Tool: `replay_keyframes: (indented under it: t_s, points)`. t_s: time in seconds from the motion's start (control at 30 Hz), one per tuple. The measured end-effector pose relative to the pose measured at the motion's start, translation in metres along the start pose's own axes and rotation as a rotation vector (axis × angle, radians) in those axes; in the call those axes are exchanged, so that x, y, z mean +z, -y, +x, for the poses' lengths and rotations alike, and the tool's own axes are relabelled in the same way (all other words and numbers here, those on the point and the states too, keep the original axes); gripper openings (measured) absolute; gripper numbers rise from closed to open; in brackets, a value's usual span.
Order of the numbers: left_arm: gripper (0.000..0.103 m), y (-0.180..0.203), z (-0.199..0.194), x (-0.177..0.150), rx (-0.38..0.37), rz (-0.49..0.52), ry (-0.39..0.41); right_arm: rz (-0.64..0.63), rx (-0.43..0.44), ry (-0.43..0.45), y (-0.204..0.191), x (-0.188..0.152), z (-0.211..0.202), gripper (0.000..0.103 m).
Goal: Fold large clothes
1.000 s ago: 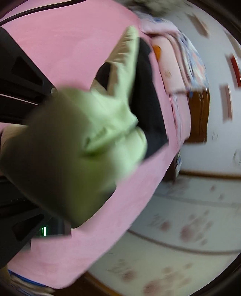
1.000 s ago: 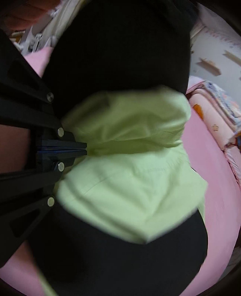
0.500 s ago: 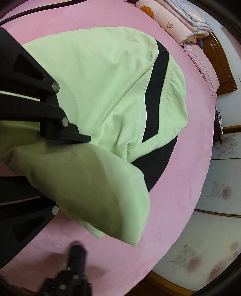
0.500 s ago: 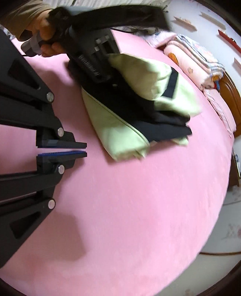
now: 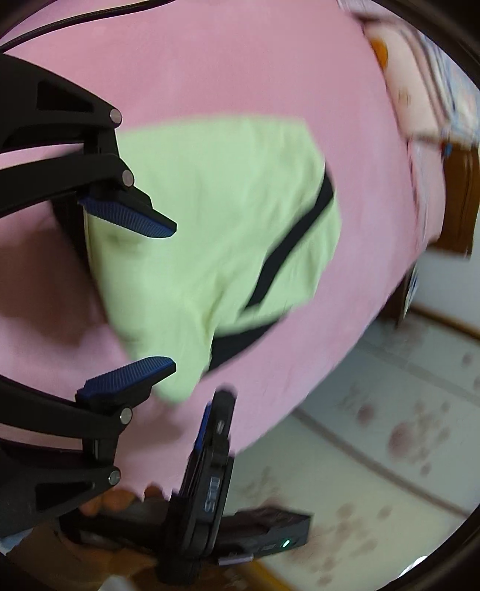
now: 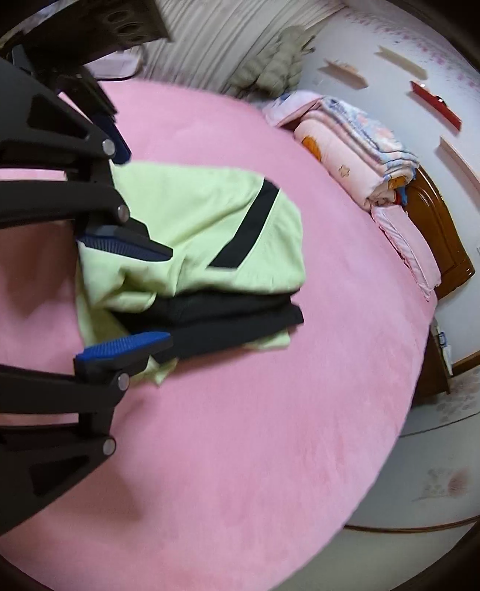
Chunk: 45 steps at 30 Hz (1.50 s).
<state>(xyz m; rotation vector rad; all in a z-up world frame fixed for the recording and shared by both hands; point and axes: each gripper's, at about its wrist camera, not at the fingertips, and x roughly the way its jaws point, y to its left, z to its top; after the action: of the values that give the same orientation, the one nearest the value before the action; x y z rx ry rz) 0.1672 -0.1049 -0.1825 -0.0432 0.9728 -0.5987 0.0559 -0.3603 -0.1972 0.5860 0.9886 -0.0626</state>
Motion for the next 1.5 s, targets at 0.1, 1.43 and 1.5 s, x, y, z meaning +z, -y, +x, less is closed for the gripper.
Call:
replay_keyframes:
  t_s: [0.1,1.43,1.5]
  points:
    - [0.066,-0.036,0.001,-0.015,0.15,-0.054,-0.011,-0.016,-0.001,-0.097,-0.011,0.005,0.024,0.05]
    - [0.067,-0.075,0.047,-0.005,0.151,-0.005,-0.118,-0.347,-0.09,0.002,-0.089,0.029,0.102,0.014]
    - [0.065,-0.076,0.051,-0.007,0.159,-0.008,-0.119,-0.374,-0.109,-0.051,-0.088,0.035,0.136,0.006]
